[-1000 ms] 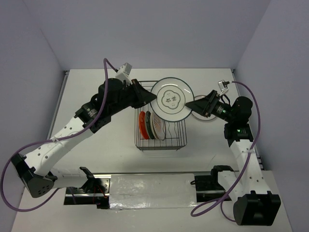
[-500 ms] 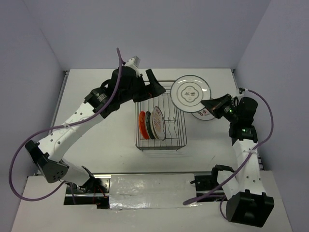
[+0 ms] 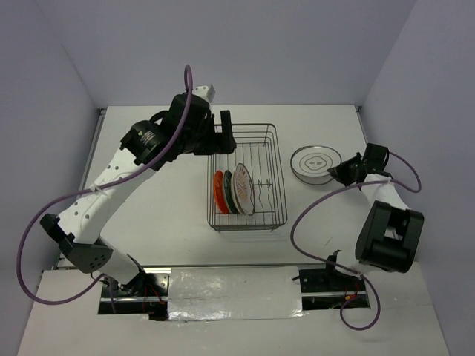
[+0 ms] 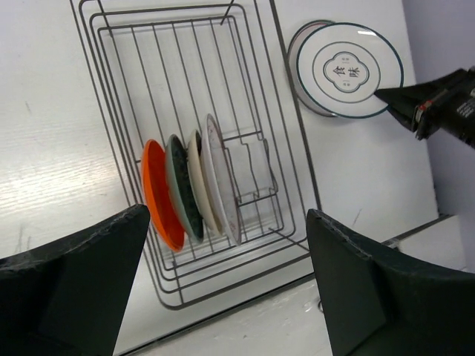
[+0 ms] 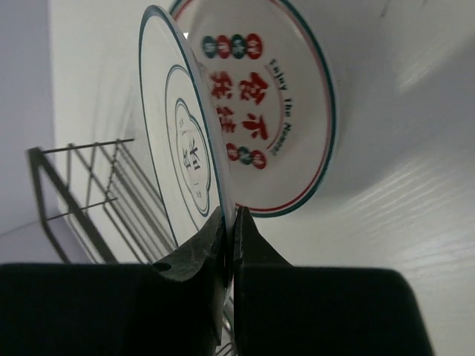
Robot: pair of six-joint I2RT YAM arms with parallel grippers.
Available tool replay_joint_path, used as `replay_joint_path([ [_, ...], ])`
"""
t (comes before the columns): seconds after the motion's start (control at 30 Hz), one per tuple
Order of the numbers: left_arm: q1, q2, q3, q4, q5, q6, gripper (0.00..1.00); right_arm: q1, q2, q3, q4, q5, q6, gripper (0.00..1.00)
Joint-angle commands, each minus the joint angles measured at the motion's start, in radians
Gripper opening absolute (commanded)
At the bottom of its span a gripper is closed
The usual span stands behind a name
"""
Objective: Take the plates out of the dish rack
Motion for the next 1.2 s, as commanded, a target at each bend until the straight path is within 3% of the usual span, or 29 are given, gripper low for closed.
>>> replay_joint_path([
  [0.0,-0.004,0.02,0.038,-0.058,-0.006,0.085,1.0,-0.008,0.065,0.078,0.095,-0.024,-0.096,0.06],
  [0.2,-0.006,0.037,0.057,-0.064,0.034,0.123,0.99,-0.009,0.188,0.109,0.098,-0.066,-0.153,0.15],
  [0.27,-0.004,0.046,0.063,-0.078,0.035,0.13,1.0,-0.006,0.202,0.103,0.088,-0.057,-0.147,0.33],
  [0.3,-0.004,0.055,0.066,-0.09,0.034,0.13,0.99,-0.006,0.22,0.109,0.056,-0.045,-0.144,0.5],
  [0.4,-0.006,0.083,0.084,-0.112,0.031,0.131,1.0,0.015,0.271,0.151,-0.044,0.027,-0.16,0.64],
  [0.63,-0.041,0.172,0.193,-0.213,-0.04,0.142,1.0,0.161,0.424,0.459,-0.424,0.328,-0.277,0.72],
  [0.77,-0.072,0.236,0.241,-0.241,-0.052,0.139,0.99,0.216,0.487,0.572,-0.536,0.391,-0.297,0.73],
  [0.8,-0.075,0.242,0.239,-0.241,-0.057,0.136,0.99,0.221,0.486,0.589,-0.575,0.418,-0.292,0.79],
  [0.83,-0.075,0.247,0.236,-0.241,-0.057,0.133,0.99,0.227,0.476,0.586,-0.586,0.449,-0.274,0.8],
  [0.87,-0.075,0.256,0.233,-0.241,-0.057,0.13,1.0,0.227,0.44,0.566,-0.596,0.495,-0.266,0.8],
  [0.93,-0.075,0.267,0.224,-0.241,-0.06,0.125,1.0,0.227,0.397,0.554,-0.615,0.549,-0.236,0.91],
  [1.17,-0.092,0.353,0.251,-0.253,-0.111,0.081,0.94,0.256,0.055,0.488,-0.633,0.535,-0.234,0.91],
])
